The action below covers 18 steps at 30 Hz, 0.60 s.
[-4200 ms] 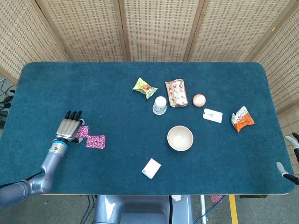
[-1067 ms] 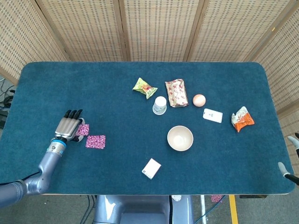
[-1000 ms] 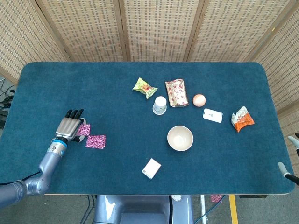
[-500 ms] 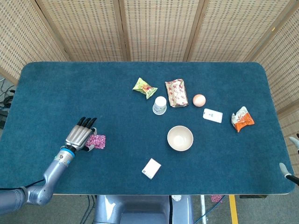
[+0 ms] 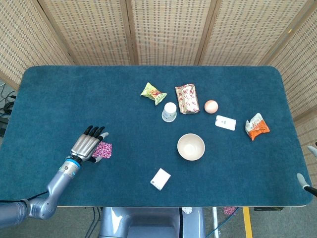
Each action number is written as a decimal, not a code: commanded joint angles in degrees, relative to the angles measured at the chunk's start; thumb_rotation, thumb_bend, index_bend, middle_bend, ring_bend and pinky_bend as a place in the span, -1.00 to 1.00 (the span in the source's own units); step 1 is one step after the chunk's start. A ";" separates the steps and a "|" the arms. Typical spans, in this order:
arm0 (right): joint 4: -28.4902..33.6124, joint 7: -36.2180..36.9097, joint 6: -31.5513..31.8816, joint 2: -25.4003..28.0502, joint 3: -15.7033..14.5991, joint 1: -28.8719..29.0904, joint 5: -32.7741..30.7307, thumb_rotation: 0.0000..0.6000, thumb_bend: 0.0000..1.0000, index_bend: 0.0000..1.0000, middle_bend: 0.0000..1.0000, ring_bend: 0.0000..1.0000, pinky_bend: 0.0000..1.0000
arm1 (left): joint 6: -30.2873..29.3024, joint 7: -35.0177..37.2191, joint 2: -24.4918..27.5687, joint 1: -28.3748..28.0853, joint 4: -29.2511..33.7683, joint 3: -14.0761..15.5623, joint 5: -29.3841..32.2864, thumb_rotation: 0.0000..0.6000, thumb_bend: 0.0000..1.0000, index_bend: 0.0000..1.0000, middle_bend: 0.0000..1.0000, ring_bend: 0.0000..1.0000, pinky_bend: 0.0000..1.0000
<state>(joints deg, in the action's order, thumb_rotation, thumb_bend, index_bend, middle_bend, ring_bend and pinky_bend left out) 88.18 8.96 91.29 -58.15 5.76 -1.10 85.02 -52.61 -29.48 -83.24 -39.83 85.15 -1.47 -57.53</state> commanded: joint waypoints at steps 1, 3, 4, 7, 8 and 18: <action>-0.04 0.03 -0.01 0.00 0.01 0.02 0.02 1.00 -0.33 -0.68 -0.75 -1.00 -1.00 | 0.11 0.34 0.46 0.13 0.30 0.07 -0.09 0.75 -0.50 -0.87 -1.00 -1.00 -1.00; -0.05 0.01 -0.01 0.05 0.05 0.03 0.01 1.00 -0.33 -0.68 -0.75 -1.00 -1.00 | -0.11 0.80 0.84 0.35 0.53 -0.01 -0.17 0.75 -0.50 -0.90 -1.00 -1.00 -1.00; -0.04 0.04 -0.03 0.08 0.07 0.05 0.01 1.00 -0.33 -0.68 -0.75 -1.00 -1.00 | -0.31 1.19 1.12 0.54 0.70 -0.09 -0.22 0.75 -0.50 -0.91 -1.00 -1.00 -1.00; -0.03 -0.04 -0.38 0.18 0.15 0.29 -0.03 1.00 -0.33 -0.68 -0.75 -1.00 -1.00 | -1.95 3.31 2.96 1.89 1.86 -0.30 -0.95 0.75 -0.50 -0.91 -1.00 -1.00 -1.00; 0.07 -0.10 -0.51 0.33 0.20 0.39 -0.04 1.00 -0.33 -0.68 -0.75 -1.00 -1.00 | -2.39 3.79 3.44 2.26 2.19 -0.26 -1.33 0.75 -0.50 -0.91 -1.00 -1.00 -1.00; 1.01 -1.53 -2.46 0.90 0.60 1.60 -0.73 1.00 -0.33 -0.68 -0.75 -1.00 -1.00 | -12.95 10.18 10.83 9.75 8.22 0.82 -6.86 0.75 -0.50 -0.91 -1.00 -1.00 -1.00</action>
<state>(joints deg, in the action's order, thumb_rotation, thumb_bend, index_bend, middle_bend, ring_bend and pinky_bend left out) 89.09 7.49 88.82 -57.29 6.31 0.47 84.34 -63.34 -20.93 -74.23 -31.98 91.85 -1.15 -62.70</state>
